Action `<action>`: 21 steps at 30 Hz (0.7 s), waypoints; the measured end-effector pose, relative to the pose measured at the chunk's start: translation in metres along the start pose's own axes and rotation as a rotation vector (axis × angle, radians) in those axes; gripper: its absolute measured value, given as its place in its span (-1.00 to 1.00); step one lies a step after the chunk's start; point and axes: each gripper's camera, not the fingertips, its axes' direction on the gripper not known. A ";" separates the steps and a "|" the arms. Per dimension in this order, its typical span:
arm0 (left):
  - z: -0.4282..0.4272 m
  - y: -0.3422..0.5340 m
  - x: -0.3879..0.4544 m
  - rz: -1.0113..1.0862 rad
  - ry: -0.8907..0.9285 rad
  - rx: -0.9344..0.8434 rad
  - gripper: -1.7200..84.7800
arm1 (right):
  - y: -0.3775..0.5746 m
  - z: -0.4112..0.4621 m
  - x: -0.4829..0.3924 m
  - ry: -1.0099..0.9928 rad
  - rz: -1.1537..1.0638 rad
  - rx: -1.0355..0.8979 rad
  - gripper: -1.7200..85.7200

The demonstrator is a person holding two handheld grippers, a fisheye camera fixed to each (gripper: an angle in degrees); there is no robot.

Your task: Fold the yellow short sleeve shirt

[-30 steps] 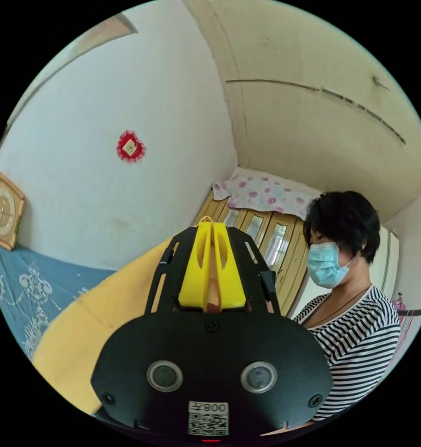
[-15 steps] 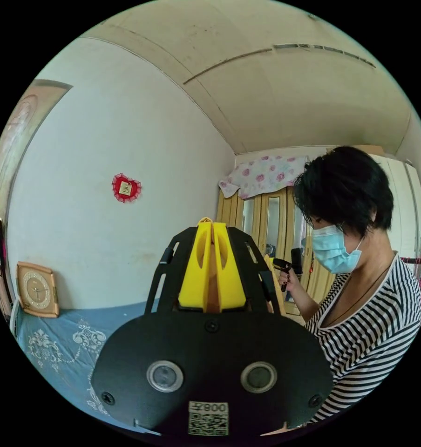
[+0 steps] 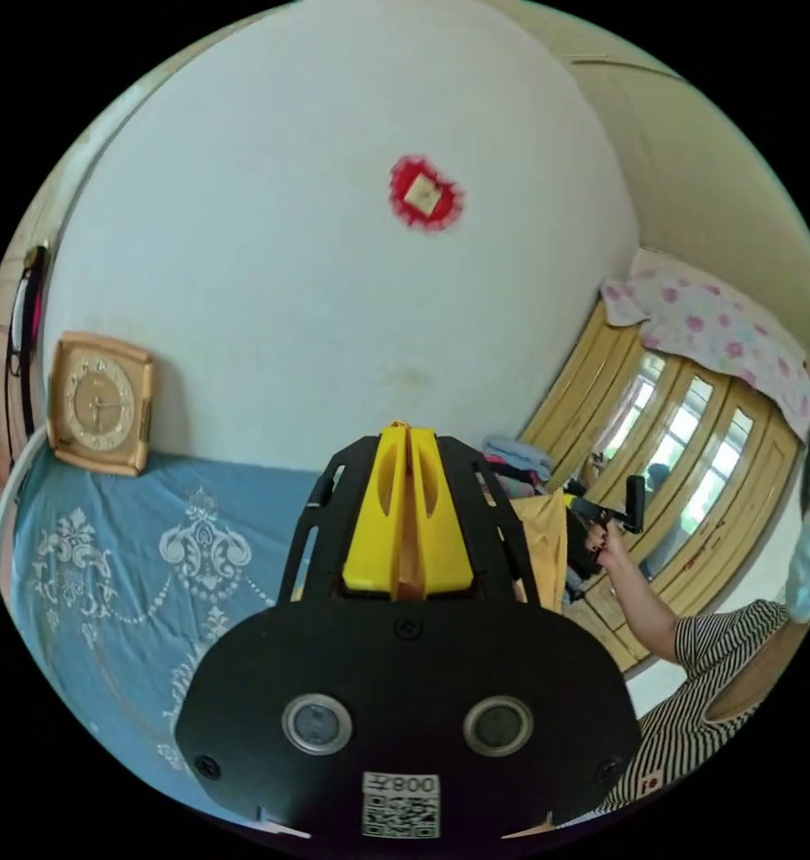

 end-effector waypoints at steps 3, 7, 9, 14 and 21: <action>0.117 -0.006 -0.089 -0.028 -0.159 -0.170 -0.93 | -0.039 0.126 0.076 0.049 0.124 -0.162 -0.95; 0.237 0.047 -0.220 -0.179 -0.257 -0.418 -0.90 | -0.032 0.278 0.174 0.102 0.344 -0.373 -0.95; 0.249 0.077 -0.267 -0.220 -0.252 -0.435 -0.89 | -0.017 0.318 0.199 0.119 0.382 -0.416 -0.96; 0.204 0.165 -0.398 -0.350 -0.221 -0.428 -0.85 | 0.041 0.378 0.232 0.090 0.342 -0.444 -0.95; 0.167 0.237 -0.521 -0.532 -0.346 -0.538 -0.75 | 0.108 0.413 0.248 0.173 0.355 -0.531 -0.89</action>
